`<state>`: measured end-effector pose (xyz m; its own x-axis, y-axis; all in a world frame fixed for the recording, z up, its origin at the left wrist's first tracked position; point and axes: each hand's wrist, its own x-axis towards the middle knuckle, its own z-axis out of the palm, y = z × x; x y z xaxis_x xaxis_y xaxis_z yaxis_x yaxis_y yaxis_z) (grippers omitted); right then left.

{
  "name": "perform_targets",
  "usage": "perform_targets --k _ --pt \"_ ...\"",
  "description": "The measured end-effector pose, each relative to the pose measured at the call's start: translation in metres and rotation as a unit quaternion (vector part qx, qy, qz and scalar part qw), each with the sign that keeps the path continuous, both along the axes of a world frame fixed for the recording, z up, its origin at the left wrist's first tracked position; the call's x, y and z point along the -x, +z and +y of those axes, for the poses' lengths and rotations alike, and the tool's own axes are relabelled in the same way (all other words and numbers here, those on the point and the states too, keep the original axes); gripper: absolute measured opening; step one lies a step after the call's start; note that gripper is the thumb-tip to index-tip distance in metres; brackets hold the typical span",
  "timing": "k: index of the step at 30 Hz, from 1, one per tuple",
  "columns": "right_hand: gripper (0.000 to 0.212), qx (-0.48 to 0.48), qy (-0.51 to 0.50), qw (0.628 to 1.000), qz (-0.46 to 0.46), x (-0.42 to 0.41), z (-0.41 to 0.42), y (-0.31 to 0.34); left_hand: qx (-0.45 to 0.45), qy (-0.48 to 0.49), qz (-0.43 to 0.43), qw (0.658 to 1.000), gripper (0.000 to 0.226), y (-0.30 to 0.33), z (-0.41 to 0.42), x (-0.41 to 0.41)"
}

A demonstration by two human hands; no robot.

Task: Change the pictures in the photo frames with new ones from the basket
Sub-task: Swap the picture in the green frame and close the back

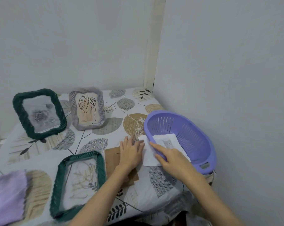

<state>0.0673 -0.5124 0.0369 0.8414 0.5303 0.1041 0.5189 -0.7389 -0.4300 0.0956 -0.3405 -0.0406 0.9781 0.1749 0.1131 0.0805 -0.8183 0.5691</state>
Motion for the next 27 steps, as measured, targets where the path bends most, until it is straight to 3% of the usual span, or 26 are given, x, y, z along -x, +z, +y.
perform_targets --k 1,2,4,7,9,11,13,14,17,20,24,27 --pt "0.045 0.014 0.001 1.0 -0.008 0.004 0.002 -0.001 0.14 0.002 -0.028 0.99 0.037 0.009 0.001 0.001" --pt "0.045 0.024 -0.001 1.0 -0.013 0.005 0.004 -0.002 0.288 -0.005 -0.039 0.957 0.039 0.021 -0.001 0.002" --pt "0.045 0.037 -0.007 0.999 -0.02 0.007 0.005 0.001 0.447 -0.033 -0.029 0.894 0.041 0.042 -0.005 0.004" --pt "0.046 0.007 -0.001 0.999 0.045 0.005 0.001 0.007 0.431 -0.092 -0.017 0.898 0.041 0.057 -0.008 0.005" --pt "0.04 -0.112 -0.017 0.982 0.153 -0.001 -0.007 0.013 0.403 -0.093 -0.012 0.91 0.047 0.057 -0.007 0.003" --pt "0.029 -0.2 -0.07 0.961 0.181 -0.018 -0.019 0.016 0.401 -0.081 -0.012 0.913 0.051 0.057 -0.005 0.003" --pt "0.03 -0.165 -0.145 0.966 0.139 -0.04 -0.031 0.014 0.404 -0.075 -0.022 0.912 0.052 0.056 -0.004 0.004" --pt "0.04 -0.11 -0.178 0.969 0.129 -0.05 -0.036 0.012 0.404 -0.075 -0.03 0.911 0.053 0.055 -0.004 0.006" --pt "0.078 0.024 -0.224 0.957 0.183 -0.067 -0.04 0.003 0.395 -0.072 -0.052 0.915 0.053 0.054 -0.005 0.009" --pt "0.088 0.103 -0.224 0.947 0.207 -0.072 -0.038 -0.004 0.386 -0.074 -0.063 0.917 0.053 0.055 -0.006 0.01" --pt "0.096 0.104 -0.229 0.945 0.211 -0.075 -0.037 -0.004 0.383 -0.074 -0.063 0.919 0.053 0.055 -0.005 0.011" --pt "0.089 0.068 -0.246 0.946 0.198 -0.077 -0.04 -0.004 0.382 -0.077 -0.058 0.919 0.053 0.054 -0.004 0.01"
